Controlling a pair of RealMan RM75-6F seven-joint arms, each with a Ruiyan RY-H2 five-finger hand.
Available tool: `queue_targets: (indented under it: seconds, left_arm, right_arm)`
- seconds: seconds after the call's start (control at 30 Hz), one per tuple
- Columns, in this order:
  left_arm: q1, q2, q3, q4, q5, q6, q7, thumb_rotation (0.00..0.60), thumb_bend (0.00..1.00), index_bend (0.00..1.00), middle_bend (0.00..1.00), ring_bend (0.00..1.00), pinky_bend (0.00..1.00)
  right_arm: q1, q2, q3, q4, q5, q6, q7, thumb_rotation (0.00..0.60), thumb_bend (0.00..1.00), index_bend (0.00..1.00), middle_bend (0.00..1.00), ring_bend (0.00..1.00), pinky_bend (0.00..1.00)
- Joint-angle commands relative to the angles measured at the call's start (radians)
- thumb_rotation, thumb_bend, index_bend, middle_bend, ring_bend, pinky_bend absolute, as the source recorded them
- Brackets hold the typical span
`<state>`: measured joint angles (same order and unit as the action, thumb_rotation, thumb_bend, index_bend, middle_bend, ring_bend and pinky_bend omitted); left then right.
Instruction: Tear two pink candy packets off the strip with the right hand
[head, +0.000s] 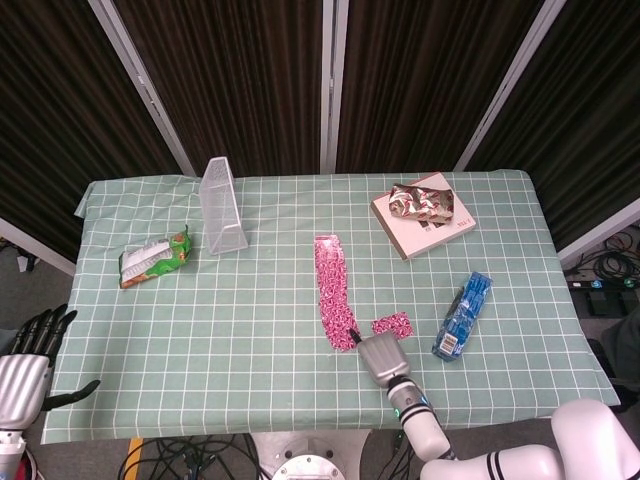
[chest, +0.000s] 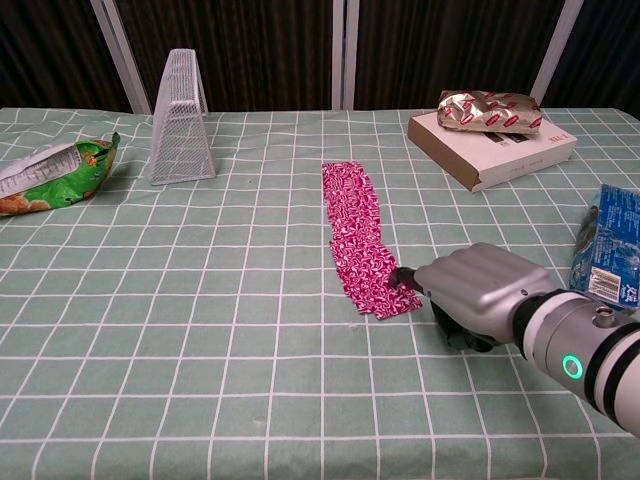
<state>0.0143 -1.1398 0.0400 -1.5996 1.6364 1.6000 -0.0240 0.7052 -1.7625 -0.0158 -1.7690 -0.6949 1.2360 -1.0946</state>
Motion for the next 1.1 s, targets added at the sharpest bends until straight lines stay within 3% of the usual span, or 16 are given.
queue_targets:
  seconds: [0.03, 0.7, 1.1]
  left_arm:
    - [0.0, 0.0, -0.001, -0.002, -0.001, 0.0, 0.001, 0.509, 0.01, 0.05, 0.01, 0.0, 0.09]
    - [0.001, 0.0, -0.004, 0.009, -0.009, -0.002, -0.018, 0.509, 0.01, 0.05, 0.01, 0.0, 0.09]
    - [0.001, 0.003, -0.005, 0.011, -0.014, -0.007, -0.02, 0.505, 0.01, 0.05, 0.01, 0.0, 0.09]
  right_arm:
    - [0.001, -0.001, -0.004, -0.016, -0.01, 0.011, -0.005, 0.6, 1.0, 0.12, 0.88, 0.81, 0.7]
    - [0.001, -0.032, 0.0, -0.016, -0.043, 0.056, -0.004, 0.6, 1.0, 0.11, 0.88, 0.81, 0.7]
    - [0.011, -0.057, 0.009, 0.021, 0.004, 0.025, -0.02, 0.6, 1.0, 0.09, 0.88, 0.81, 0.7]
